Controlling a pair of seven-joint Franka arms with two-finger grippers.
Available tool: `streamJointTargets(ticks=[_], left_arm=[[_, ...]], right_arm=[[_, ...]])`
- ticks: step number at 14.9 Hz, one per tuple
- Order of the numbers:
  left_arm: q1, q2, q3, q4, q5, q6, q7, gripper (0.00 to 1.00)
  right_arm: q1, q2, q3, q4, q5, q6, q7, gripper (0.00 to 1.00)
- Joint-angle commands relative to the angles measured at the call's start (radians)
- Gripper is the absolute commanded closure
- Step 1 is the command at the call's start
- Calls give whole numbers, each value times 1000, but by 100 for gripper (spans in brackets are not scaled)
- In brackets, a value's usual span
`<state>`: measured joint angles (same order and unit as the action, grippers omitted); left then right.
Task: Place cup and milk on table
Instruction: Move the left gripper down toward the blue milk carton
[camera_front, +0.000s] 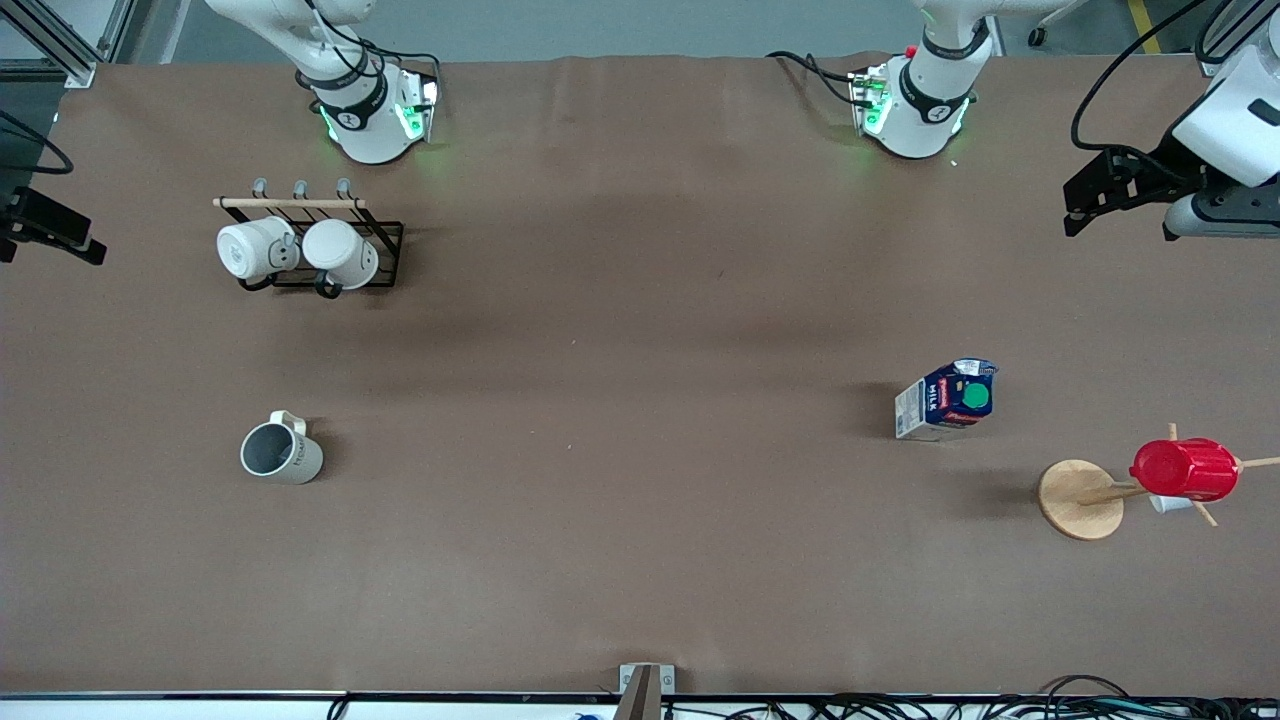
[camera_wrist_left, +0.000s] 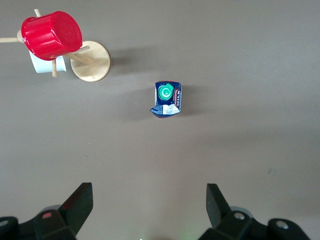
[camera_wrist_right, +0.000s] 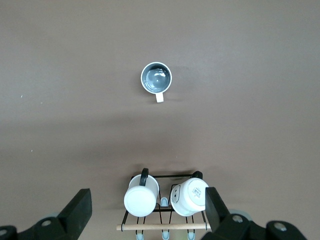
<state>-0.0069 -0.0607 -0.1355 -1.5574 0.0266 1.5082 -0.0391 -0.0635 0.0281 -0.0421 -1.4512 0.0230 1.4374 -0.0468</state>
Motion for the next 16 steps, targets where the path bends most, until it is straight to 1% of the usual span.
streamJointTargets(ticks=[1, 4, 6, 7, 10, 12, 13, 14, 16], left_arm=[[5, 1, 5, 16, -22, -20, 15, 0], [16, 7, 5, 19, -17, -17, 19, 0], [19, 60, 5, 19, -21, -2, 22, 0], [18, 73, 5, 4, -19, 45, 21, 0], [18, 113, 5, -105, -7, 214, 21, 0], [16, 143, 5, -189, -5, 343, 21, 0], [13, 168, 4, -211, -4, 375, 21, 0], [13, 197, 4, -219, -4, 404, 21, 0], [15, 240, 2, -265, -4, 487, 21, 0]], right_arm=[[-1, -11, 7, -9, -20, -8, -5, 0], [-4, -10, 5, -9, -17, -8, -5, 0], [-4, -10, 5, -9, -17, -8, -5, 0], [-4, -10, 5, -9, -17, -9, -5, 0], [-5, 4, 4, -12, -17, -11, -7, 0], [-13, 88, 2, -18, -18, 30, -18, 0], [-16, 128, 1, -20, -20, 91, -42, 0], [-19, 162, -1, -20, -20, 131, -74, 0], [-25, 240, -5, -20, -20, 208, -88, 0]])
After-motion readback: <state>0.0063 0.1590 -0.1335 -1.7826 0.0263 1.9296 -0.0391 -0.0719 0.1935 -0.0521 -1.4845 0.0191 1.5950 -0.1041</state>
